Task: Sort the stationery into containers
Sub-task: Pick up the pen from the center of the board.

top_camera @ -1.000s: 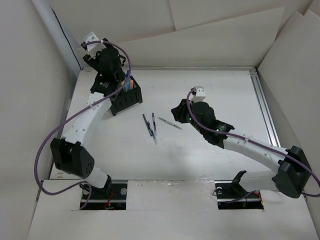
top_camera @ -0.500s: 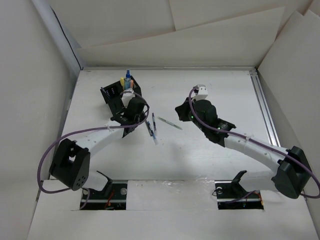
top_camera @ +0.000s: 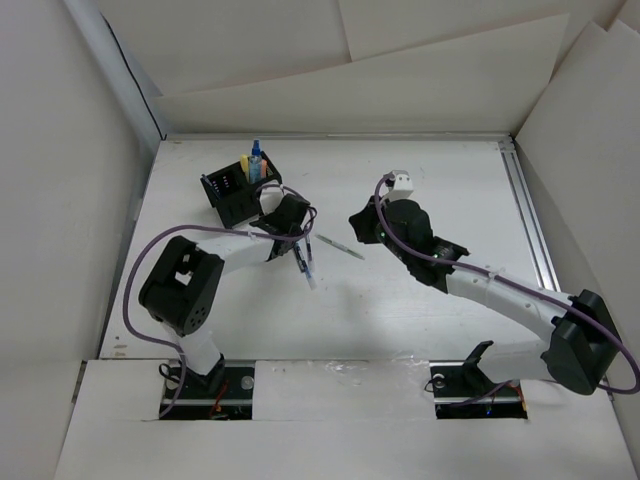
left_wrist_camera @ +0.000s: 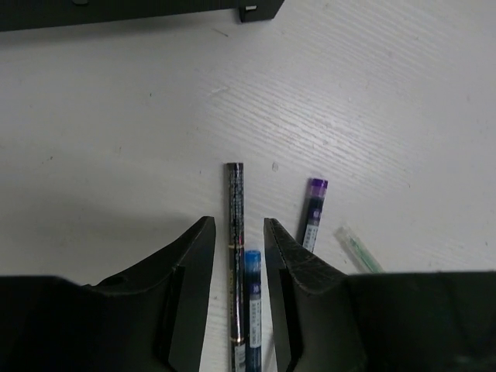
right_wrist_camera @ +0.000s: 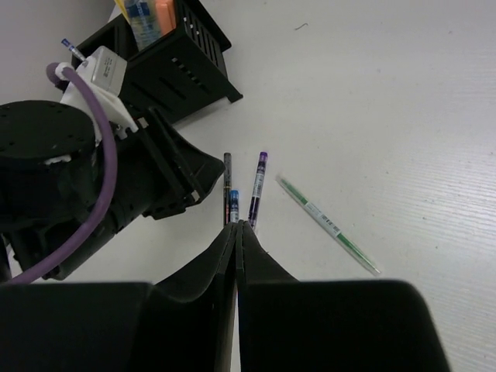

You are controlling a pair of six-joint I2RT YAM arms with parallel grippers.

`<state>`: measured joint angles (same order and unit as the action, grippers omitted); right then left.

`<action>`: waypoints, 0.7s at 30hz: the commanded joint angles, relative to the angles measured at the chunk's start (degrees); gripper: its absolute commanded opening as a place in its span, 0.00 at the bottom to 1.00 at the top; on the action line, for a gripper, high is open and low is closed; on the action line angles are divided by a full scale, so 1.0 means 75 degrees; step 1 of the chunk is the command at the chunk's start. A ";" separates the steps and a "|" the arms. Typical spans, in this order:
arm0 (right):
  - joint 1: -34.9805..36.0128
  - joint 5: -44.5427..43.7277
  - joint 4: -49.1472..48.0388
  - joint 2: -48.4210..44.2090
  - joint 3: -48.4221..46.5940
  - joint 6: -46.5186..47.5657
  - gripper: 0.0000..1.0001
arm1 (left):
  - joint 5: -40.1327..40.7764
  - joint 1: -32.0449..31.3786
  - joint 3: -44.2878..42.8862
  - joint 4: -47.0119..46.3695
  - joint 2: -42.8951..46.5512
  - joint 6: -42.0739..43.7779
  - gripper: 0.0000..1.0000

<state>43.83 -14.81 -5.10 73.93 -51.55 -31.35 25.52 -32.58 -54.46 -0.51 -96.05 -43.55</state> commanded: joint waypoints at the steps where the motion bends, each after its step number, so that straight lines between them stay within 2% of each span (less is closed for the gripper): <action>1: -0.0067 0.0088 -0.0304 -0.0014 -0.0181 -0.0038 0.08 | 0.0674 -0.0016 -0.0462 -0.0142 -0.0294 -0.0193 0.28; 9: -0.0067 0.0158 -0.0304 -0.0014 -0.0181 -0.0038 0.16 | 0.0992 -0.0016 -0.0906 -0.0072 -0.0938 -0.0287 0.27; 14: -0.0067 0.0158 -0.0304 -0.0014 -0.0181 -0.0038 0.25 | 0.0993 -0.0016 -0.0989 -0.0072 -0.1208 -0.0287 0.25; 21: -0.0067 0.0158 -0.0304 -0.0014 -0.0181 -0.0038 0.27 | 0.0992 -0.0016 -0.1141 -0.0002 -0.1432 -0.0287 0.22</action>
<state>43.83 -14.09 -5.10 73.93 -51.55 -31.51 31.77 -32.56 -60.93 -0.67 -106.76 -45.10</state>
